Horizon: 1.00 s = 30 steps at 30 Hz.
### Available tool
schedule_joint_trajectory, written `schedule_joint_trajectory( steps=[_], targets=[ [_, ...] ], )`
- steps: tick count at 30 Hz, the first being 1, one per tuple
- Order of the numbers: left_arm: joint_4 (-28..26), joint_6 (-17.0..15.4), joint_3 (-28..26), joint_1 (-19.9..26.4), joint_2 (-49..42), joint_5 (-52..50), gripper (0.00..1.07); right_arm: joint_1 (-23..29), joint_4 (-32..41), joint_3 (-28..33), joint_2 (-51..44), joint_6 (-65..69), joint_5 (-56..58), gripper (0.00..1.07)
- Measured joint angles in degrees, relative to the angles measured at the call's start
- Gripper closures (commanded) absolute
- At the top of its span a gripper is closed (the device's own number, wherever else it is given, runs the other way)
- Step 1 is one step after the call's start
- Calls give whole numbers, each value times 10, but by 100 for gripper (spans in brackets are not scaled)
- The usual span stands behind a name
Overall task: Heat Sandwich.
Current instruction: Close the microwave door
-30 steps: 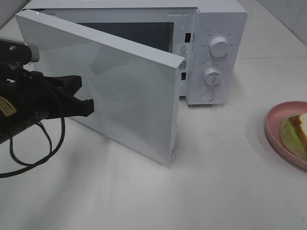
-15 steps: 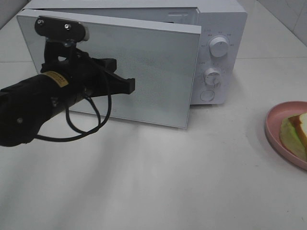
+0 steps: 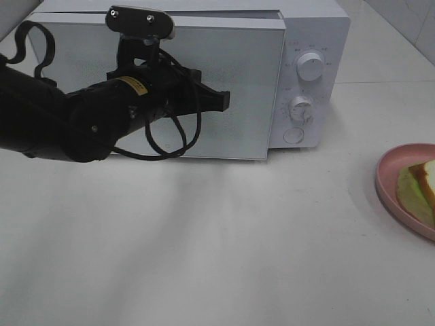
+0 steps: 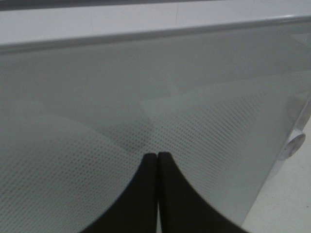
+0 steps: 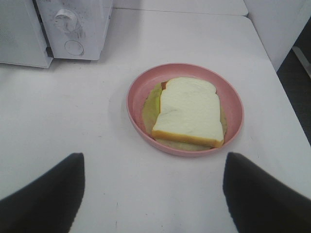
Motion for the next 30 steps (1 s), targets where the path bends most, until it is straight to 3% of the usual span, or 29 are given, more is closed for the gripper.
schedule_joint_trajectory(
  steps=[8,30],
  targets=[
    [2,23,-74,-6,47,57,107,0,0,0,0,0,0,31],
    [4,34,-170,1,98,164,107,0,0,0,0,0,0,31]
  ],
)
